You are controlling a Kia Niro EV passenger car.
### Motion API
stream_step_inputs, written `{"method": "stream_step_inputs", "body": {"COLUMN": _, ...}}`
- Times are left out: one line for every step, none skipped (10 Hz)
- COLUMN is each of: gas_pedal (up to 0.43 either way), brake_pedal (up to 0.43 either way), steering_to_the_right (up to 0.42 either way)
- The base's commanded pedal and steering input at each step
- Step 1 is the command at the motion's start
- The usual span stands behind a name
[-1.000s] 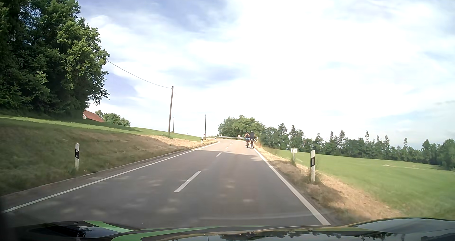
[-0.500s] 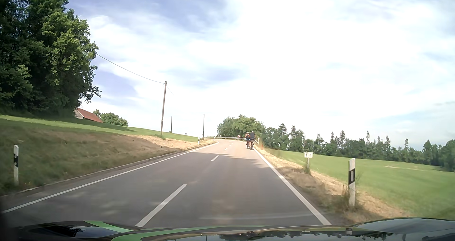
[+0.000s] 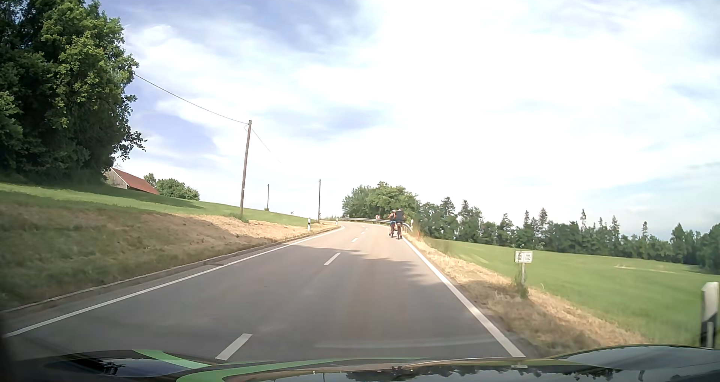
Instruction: Follow the waypoints while adhering to traffic rules and regulations
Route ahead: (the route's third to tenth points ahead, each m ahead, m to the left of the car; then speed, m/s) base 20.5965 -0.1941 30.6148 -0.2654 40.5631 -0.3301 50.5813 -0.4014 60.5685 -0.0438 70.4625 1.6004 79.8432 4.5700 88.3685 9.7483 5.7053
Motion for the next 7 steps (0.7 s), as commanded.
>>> {"method": "stream_step_inputs", "body": {"gas_pedal": 0.15, "brake_pedal": 0.0, "steering_to_the_right": 0.001}}
{"method": "stream_step_inputs", "body": {"gas_pedal": 0.15, "brake_pedal": 0.0, "steering_to_the_right": 0.001}}
{"method": "stream_step_inputs", "body": {"gas_pedal": 0.15, "brake_pedal": 0.0, "steering_to_the_right": 0.001}}
{"method": "stream_step_inputs", "body": {"gas_pedal": 0.15, "brake_pedal": 0.0, "steering_to_the_right": 0.001}}
{"method": "stream_step_inputs", "body": {"gas_pedal": 0.15, "brake_pedal": 0.0, "steering_to_the_right": 0.001}}
{"method": "stream_step_inputs", "body": {"gas_pedal": 0.15, "brake_pedal": 0.0, "steering_to_the_right": 0.002}}
{"method": "stream_step_inputs", "body": {"gas_pedal": 0.15, "brake_pedal": 0.0, "steering_to_the_right": 0.004}}
